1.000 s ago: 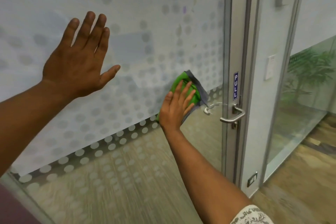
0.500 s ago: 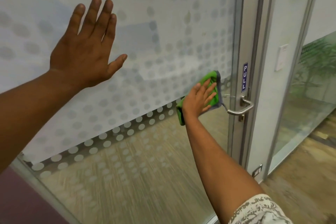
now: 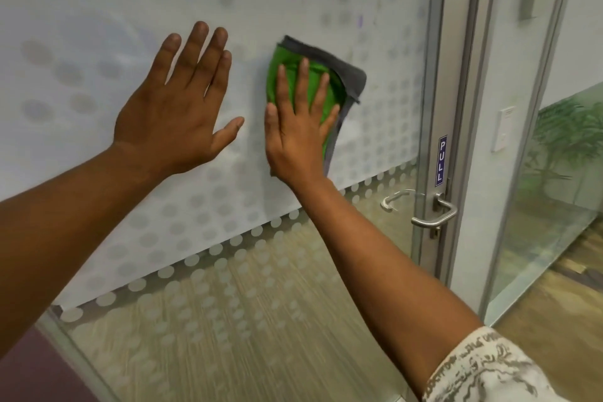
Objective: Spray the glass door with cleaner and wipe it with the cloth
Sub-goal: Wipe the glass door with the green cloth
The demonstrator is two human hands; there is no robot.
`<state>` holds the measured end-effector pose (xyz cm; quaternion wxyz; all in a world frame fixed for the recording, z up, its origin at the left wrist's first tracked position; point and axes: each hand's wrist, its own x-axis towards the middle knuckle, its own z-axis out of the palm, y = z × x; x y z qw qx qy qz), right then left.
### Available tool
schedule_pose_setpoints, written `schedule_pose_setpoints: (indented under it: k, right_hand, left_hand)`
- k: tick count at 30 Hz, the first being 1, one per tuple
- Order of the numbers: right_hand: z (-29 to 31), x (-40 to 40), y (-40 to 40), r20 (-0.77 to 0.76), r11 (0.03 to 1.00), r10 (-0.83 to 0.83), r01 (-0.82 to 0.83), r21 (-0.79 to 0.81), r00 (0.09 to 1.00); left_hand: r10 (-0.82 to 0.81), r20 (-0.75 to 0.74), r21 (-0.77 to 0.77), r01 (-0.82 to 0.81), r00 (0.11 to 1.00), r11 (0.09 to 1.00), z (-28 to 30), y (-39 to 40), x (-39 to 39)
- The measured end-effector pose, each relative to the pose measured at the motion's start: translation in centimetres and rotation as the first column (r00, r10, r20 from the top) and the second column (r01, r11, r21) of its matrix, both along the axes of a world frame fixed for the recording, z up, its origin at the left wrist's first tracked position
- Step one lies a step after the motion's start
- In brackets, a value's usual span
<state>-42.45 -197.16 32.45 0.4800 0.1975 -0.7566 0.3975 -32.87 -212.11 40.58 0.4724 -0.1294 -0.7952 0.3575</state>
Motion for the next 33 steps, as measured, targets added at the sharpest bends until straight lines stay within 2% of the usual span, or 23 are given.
schedule_pose_setpoints:
  k: [3, 5, 8, 12, 14, 17, 21, 23, 28, 33]
  right_hand:
    - [4.0, -0.6, 0.2, -0.092, 0.998, -0.031, 0.036, 0.053, 0.995]
    - [6.0, -1.7, 1.0, -0.098, 0.997, -0.066, 0.069, 0.027, 0.993]
    - [7.2, -2.7, 2.0, -0.055, 0.995, -0.083, 0.079, -0.064, 0.995]
    - [5.6, -2.3, 1.3, 0.032, 0.983, -0.094, 0.097, -0.158, 0.995]
    - [3.8, -1.4, 0.5, 0.040, 0.988, -0.099, 0.103, -0.116, 0.994]
    - [2.4, -0.2, -0.3, -0.036, 0.997, -0.074, 0.075, 0.033, 0.997]
    - [5.5, -0.5, 0.4, -0.165, 0.984, -0.031, 0.059, 0.165, 0.986]
    - [7.7, -1.1, 1.1, -0.195, 0.981, -0.032, 0.068, 0.182, 0.980]
    - [11.1, -3.2, 2.7, -0.146, 0.998, -0.052, 0.055, 0.021, 0.988]
    - [9.0, -3.3, 2.6, -0.071, 0.996, -0.059, 0.054, -0.070, 0.996]
  left_hand:
    - [0.002, 0.004, 0.001, -0.002, 1.000, 1.000, 0.1, 0.1, 0.1]
    - [0.010, -0.004, -0.002, -0.010, 1.000, 1.000, 0.0, 0.1, 0.1]
    - [0.036, -0.008, -0.015, -0.036, 0.999, 0.999, 0.0, 0.1, 0.1]
    - [0.056, -0.004, -0.022, -0.056, 0.998, 0.998, 0.2, 0.1, 0.2]
    - [0.058, -0.004, -0.024, -0.058, 0.998, 0.998, 0.2, 0.1, 0.1]
    - [0.058, -0.015, -0.031, -0.059, 0.998, 0.998, 0.1, 0.1, 0.1]
    - [0.064, -0.014, -0.028, -0.064, 0.998, 0.998, 0.2, 0.3, 0.2]
    - [0.074, -0.016, -0.029, -0.075, 0.997, 0.997, 0.2, 0.3, 0.3]
    - [0.045, -0.010, -0.029, -0.045, 0.999, 0.999, 0.6, 0.8, 0.2]
    - [0.014, -0.059, 0.009, -0.014, 0.998, 1.000, 3.8, 3.5, -1.5]
